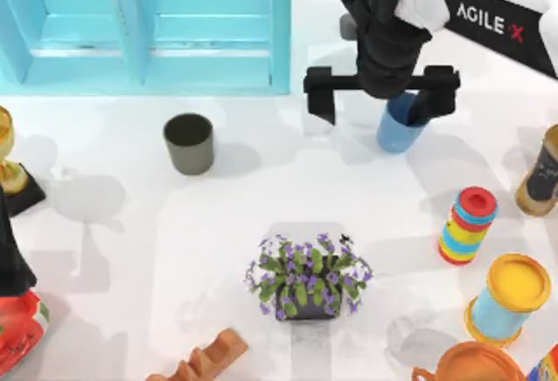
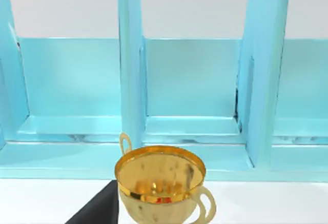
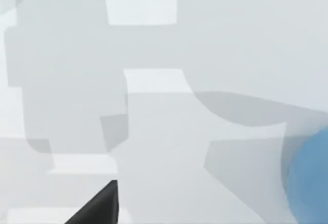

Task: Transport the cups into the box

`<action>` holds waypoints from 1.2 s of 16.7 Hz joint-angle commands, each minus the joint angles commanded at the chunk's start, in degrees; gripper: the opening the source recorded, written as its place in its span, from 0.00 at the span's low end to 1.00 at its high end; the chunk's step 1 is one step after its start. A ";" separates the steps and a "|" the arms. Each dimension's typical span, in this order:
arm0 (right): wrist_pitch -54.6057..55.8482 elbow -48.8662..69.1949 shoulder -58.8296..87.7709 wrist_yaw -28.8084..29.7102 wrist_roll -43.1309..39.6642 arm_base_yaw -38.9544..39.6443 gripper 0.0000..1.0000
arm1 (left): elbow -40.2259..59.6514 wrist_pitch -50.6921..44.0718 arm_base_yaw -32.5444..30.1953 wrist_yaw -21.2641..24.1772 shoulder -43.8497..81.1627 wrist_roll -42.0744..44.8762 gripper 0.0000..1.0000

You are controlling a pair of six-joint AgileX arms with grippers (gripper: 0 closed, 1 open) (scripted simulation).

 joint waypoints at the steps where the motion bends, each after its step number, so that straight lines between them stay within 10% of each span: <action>1: 0.50 -0.43 0.22 0.00 -0.02 -0.02 1.00 | 0.00 0.00 0.00 0.00 0.00 0.00 1.00; 4: 0.54 -0.46 0.24 0.00 -0.02 -0.02 1.00 | 0.00 0.00 0.00 0.00 0.00 0.00 1.00; 17: 0.54 -0.46 0.24 0.00 -0.02 -0.02 0.02 | 0.00 0.00 0.00 0.00 0.00 0.00 1.00; 20: 0.54 -0.46 0.24 0.00 -0.02 -0.02 0.00 | 0.00 0.00 0.00 0.00 0.00 0.00 1.00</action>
